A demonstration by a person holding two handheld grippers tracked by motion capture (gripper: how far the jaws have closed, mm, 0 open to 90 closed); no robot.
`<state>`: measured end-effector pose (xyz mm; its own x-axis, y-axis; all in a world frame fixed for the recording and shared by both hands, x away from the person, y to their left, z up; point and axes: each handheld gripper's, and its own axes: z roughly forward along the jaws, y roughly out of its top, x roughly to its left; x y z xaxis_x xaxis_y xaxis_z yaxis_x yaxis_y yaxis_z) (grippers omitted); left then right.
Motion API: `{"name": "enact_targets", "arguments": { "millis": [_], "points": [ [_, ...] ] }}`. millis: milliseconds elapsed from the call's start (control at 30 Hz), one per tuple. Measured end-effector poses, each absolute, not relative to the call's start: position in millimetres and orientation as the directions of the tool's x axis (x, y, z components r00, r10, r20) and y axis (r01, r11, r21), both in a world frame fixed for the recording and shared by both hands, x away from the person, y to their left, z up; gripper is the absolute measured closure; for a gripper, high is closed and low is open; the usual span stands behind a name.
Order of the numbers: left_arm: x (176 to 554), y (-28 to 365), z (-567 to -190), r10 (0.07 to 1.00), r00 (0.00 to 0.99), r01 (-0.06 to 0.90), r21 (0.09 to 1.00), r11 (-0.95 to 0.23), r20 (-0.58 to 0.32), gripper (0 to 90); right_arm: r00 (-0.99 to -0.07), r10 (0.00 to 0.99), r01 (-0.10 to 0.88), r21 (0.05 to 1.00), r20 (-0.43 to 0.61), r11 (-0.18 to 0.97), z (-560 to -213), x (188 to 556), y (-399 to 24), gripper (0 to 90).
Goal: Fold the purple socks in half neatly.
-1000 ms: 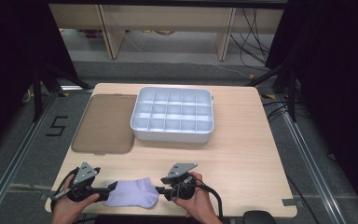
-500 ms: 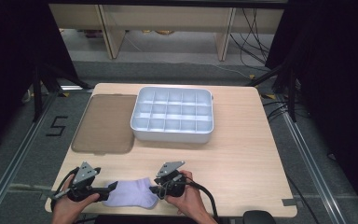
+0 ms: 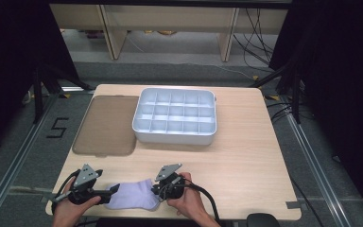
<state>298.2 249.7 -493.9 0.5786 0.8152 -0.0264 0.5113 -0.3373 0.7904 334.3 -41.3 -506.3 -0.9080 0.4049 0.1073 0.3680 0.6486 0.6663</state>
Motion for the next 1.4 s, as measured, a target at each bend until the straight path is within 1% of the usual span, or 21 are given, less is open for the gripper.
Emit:
{"name": "enact_targets", "arguments": {
  "millis": [67, 133, 267, 400, 433, 600, 633, 733, 767, 833, 867, 900, 1033, 1100, 1167, 1200, 1233, 1300, 1333, 1367, 1400],
  "points": [
    [297.8, 249.4, -493.0, 0.816, 0.578, 0.515, 0.786, -0.341, -0.025, 15.5, -0.909, 0.404, 0.361, 0.672, 0.099, 0.647, -505.5, 333.5, -41.5, 84.1],
    [297.6, 248.7, -493.4, 0.818, 0.575, 0.511, 0.795, -0.327, -0.033, 15.5, -0.921, 0.377, 0.339, 0.666, 0.094, 0.664, -499.8, 333.2, -44.7, 84.3],
    [297.9, 250.0, -492.7, 0.807, 0.59, 0.504, 0.794, -0.341, -0.028, 15.5, -0.93, 0.357, 0.322, 0.676, 0.093, 0.663, -489.8, 331.1, -51.5, 84.4],
    [297.6, 249.3, -492.9, 0.803, 0.596, 0.505, 0.79, -0.348, -0.027, 15.5, -0.937, 0.341, 0.302, 0.673, 0.077, 0.675, -481.2, 331.6, -74.2, 84.4],
    [297.6, 248.0, -493.5, 0.803, 0.595, 0.501, 0.798, -0.336, -0.036, 15.5, -0.937, 0.341, 0.302, 0.673, 0.077, 0.675, -481.2, 331.6, -74.2, 84.4],
    [297.6, 246.6, -493.9, 0.793, 0.609, 0.496, 0.787, -0.366, -0.015, 15.5, -0.925, 0.367, 0.333, 0.669, 0.096, 0.664, -474.3, 333.6, -102.3, 84.4],
    [297.1, 245.6, -494.3, 0.797, 0.603, 0.504, 0.788, -0.354, -0.027, 15.5, -0.921, 0.377, 0.342, 0.664, 0.097, 0.665, -472.8, 334.6, -107.4, 84.4],
    [296.8, 245.6, -494.0, 0.794, 0.607, 0.498, 0.783, -0.372, -0.009, 15.5, -0.917, 0.389, 0.345, 0.656, 0.085, 0.671, -472.2, 337.8, -120.9, 84.4],
    [297.3, 245.8, -494.2, 0.791, 0.612, 0.497, 0.78, -0.38, -0.004, 15.5, -0.923, 0.376, 0.331, 0.662, 0.081, 0.672, -473.3, 339.1, -123.1, 84.4],
    [297.4, 244.6, -495.2, 0.789, 0.613, 0.502, 0.785, -0.363, -0.028, 15.5, -0.921, 0.384, 0.335, 0.651, 0.071, 0.681, -473.2, 341.1, -130.3, 84.4],
    [297.3, 244.0, -495.5, 0.789, 0.614, 0.505, 0.785, -0.36, -0.033, 15.5, -0.929, 0.363, 0.318, 0.649, 0.069, 0.691, -473.2, 343.1, -132.3, 84.4],
    [297.1, 243.5, -495.6, 0.79, 0.612, 0.506, 0.785, -0.357, -0.035, 15.5, -0.926, 0.371, 0.329, 0.646, 0.076, 0.689, -473.0, 343.2, -134.6, 84.4],
    [297.6, 239.5, -496.1, 0.782, 0.621, 0.51, 0.784, -0.355, -0.05, 15.8, -0.936, 0.346, 0.303, 0.645, 0.064, 0.701, -472.7, 347.2, -142.7, 84.3],
    [298.5, 234.3, -497.6, 0.774, 0.629, 0.511, 0.789, -0.34, -0.074, 15.8, -0.933, 0.354, 0.311, 0.645, 0.066, 0.698, -473.6, 349.4, -146.9, 84.3],
    [300.3, 227.7, -499.0, 0.758, 0.648, 0.513, 0.78, -0.359, -0.077, 16.7, -0.929, 0.361, 0.322, 0.645, 0.076, 0.693, -474.8, 351.8, -150.3, 84.3],
    [301.9, 224.5, -498.8, 0.743, 0.666, 0.513, 0.764, -0.392, -0.065, 16.7, -0.93, 0.359, 0.319, 0.643, 0.073, 0.696, -474.8, 354.1, -152.2, 84.3],
    [303.6, 219.4, -500.2, 0.739, 0.671, 0.507, 0.767, -0.394, -0.064, 17.2, -0.936, 0.347, 0.305, 0.646, 0.065, 0.7, -476.1, 356.8, -153.0, 84.2],
    [307.8, 209.5, -501.6, 0.719, 0.692, 0.499, 0.764, -0.409, -0.066, 19.3, -0.932, 0.355, 0.314, 0.644, 0.07, 0.697, -477.0, 359.6, -155.1, 84.2],
    [310.3, 204.7, -503.2, 0.715, 0.697, 0.49, 0.761, -0.424, -0.051, 20.0, -0.931, 0.358, 0.321, 0.639, 0.075, 0.7, -477.5, 360.8, -156.0, 84.1],
    [310.8, 198.4, -504.7, 0.707, 0.703, 0.498, 0.76, -0.417, -0.073, 22.1, -0.93, 0.361, 0.325, 0.635, 0.077, 0.701, -477.9, 362.0, -156.6, 84.0],
    [313.5, 194.0, -505.5, 0.69, 0.721, 0.482, 0.756, -0.443, -0.055, 24.6, -0.93, 0.362, 0.322, 0.635, 0.071, 0.703, -479.4, 364.1, -157.3, 83.7]
  ]
}}
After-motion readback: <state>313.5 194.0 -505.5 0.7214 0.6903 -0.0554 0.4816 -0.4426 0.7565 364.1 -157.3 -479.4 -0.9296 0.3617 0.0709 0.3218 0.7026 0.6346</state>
